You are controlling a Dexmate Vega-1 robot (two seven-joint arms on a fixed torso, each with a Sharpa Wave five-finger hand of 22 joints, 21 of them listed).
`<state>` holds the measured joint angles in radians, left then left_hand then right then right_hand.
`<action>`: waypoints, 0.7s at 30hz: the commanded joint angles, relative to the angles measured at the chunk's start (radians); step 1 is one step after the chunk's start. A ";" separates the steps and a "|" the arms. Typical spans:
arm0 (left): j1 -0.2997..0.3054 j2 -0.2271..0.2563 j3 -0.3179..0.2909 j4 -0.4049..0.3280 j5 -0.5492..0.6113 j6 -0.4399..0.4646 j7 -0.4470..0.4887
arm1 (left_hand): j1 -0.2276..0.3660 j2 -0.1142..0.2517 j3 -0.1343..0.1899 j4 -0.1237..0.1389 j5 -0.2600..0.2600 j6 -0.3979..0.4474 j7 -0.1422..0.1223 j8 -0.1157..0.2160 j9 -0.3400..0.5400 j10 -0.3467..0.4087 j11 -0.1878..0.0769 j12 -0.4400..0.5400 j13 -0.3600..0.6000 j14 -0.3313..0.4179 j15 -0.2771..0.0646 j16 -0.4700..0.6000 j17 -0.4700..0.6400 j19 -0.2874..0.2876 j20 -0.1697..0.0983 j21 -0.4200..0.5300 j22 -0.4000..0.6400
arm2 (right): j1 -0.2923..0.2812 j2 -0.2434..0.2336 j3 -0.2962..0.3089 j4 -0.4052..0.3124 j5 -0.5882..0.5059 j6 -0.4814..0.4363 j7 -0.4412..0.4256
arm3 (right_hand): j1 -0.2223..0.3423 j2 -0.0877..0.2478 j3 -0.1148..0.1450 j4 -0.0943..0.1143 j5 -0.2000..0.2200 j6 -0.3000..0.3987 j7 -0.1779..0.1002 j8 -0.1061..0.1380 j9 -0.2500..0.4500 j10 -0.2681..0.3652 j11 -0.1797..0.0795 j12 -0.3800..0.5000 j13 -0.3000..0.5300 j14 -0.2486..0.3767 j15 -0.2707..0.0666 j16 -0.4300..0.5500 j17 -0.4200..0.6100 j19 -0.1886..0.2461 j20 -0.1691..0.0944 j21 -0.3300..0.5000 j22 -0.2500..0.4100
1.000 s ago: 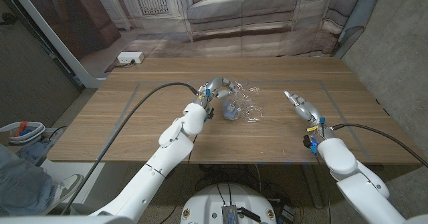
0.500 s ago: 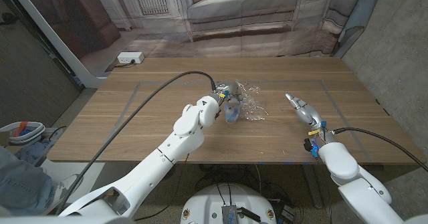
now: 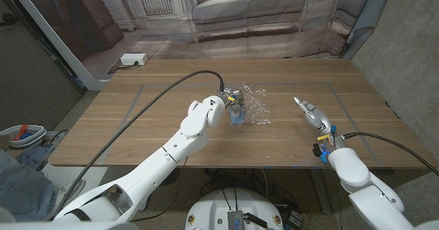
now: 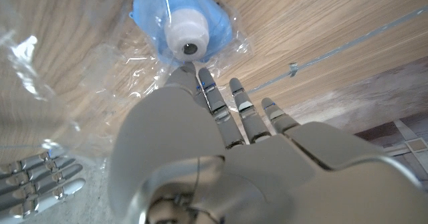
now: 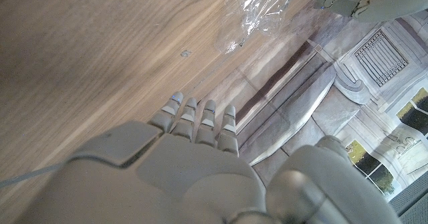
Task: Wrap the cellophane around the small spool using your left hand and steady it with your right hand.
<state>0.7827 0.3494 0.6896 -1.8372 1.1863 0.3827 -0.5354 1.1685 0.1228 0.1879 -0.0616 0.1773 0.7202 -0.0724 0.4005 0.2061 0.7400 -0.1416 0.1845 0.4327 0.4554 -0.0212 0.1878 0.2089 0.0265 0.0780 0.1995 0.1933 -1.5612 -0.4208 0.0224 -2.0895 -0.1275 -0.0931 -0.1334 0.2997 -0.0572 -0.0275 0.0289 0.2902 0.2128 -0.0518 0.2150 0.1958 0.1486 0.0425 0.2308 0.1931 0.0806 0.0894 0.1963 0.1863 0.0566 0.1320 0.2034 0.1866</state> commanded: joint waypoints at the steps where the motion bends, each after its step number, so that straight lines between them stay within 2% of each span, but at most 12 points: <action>1: -0.001 0.006 -0.026 -0.020 0.084 0.000 -0.107 | -0.026 -0.003 -0.001 0.015 -0.002 -0.041 0.007 -0.028 -0.003 -0.062 0.011 -0.007 -0.011 -0.042 0.005 -0.004 -0.003 -0.030 0.002 -0.002 0.001 | 0.016 -0.008 -0.010 0.002 -0.007 0.007 0.012 | 0.000 0.013 -0.005 0.004 0.002 0.006 -0.003 -0.001 0.000 0.006 -0.003 0.003 0.002 0.003 0.004 -0.001 0.003 0.000 -0.001 0.002 0.002; 8: 0.023 0.013 -0.051 -0.020 0.045 -0.071 -0.005 | -0.053 -0.002 -0.008 0.031 -0.003 -0.031 0.002 -0.031 -0.005 -0.053 0.005 0.005 -0.019 -0.038 -0.002 0.007 -0.003 -0.029 -0.005 0.003 0.001 | 0.017 -0.008 -0.014 0.000 -0.012 0.008 0.006 | 0.002 0.014 -0.005 0.003 0.002 0.005 -0.002 -0.002 0.000 0.008 -0.004 0.004 0.002 0.003 0.003 -0.002 0.002 0.000 -0.001 0.001 0.002; 12: 0.042 0.015 -0.073 -0.031 0.023 -0.099 0.075 | -0.100 0.019 -0.014 0.065 -0.002 0.007 0.001 -0.025 -0.007 -0.017 0.002 0.021 -0.030 -0.016 -0.016 0.022 -0.002 -0.013 -0.016 0.013 0.001 | 0.008 -0.005 -0.011 -0.002 -0.017 0.018 -0.003 | 0.003 0.014 -0.005 0.002 0.002 0.005 -0.003 -0.002 0.000 0.008 -0.004 0.004 0.002 0.003 0.003 -0.002 0.002 0.000 -0.001 0.001 0.002; 13: 0.046 0.013 -0.081 -0.033 0.011 -0.104 0.092 | -0.130 0.036 -0.015 0.090 -0.001 0.030 0.006 -0.022 -0.009 0.004 0.002 0.027 -0.036 -0.007 -0.019 0.027 -0.001 -0.006 -0.015 0.017 0.002 | 0.006 -0.004 -0.011 -0.003 -0.018 0.020 -0.007 | 0.003 0.015 -0.005 0.002 0.002 0.006 -0.002 -0.002 0.000 0.008 -0.004 0.004 0.002 0.003 0.003 -0.002 0.002 0.000 -0.001 0.001 0.002; 17: 0.063 0.013 -0.110 -0.047 -0.031 -0.129 0.154 | -0.167 0.065 -0.006 0.129 0.002 0.047 0.011 -0.025 -0.010 0.029 0.002 0.031 -0.048 0.025 -0.018 0.040 -0.001 0.023 -0.015 0.030 0.002 | -0.002 0.000 -0.012 -0.003 -0.028 0.035 -0.021 | 0.004 0.015 -0.005 0.002 0.002 0.007 -0.003 -0.002 0.000 0.009 -0.007 0.004 0.002 0.003 0.001 -0.002 0.002 0.001 0.000 0.002 0.002; 21: 0.091 0.013 -0.157 -0.069 -0.111 -0.155 0.205 | -0.185 0.061 -0.007 0.145 0.001 0.050 0.007 -0.027 -0.011 0.033 -0.001 0.031 -0.052 0.031 -0.021 0.041 -0.002 0.030 -0.019 0.033 0.002 | -0.004 0.001 -0.018 0.000 -0.047 0.053 -0.039 | 0.006 0.016 -0.006 0.000 0.002 0.006 -0.005 -0.004 0.000 0.016 -0.021 0.007 0.002 0.009 -0.002 0.000 0.002 0.015 0.016 0.006 0.002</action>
<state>0.8225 0.3611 0.6145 -1.8694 1.2219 0.3201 -0.5211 1.0006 0.1858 0.1793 0.0729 0.1775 0.7614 -0.0626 0.3691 0.1950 0.7641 -0.1429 0.2118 0.3804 0.4771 -0.0409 0.2245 0.2043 0.0447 0.0590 0.2234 0.1934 -1.5502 -0.4270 0.0122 -2.0898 -0.1453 -0.0708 -0.1386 0.3050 -0.0519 -0.0275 0.0289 0.2902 0.2127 -0.0519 0.2150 0.1959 0.1581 0.0331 0.2308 0.1931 0.0806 0.0894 0.1963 0.1863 0.0604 0.1359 0.2034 0.1866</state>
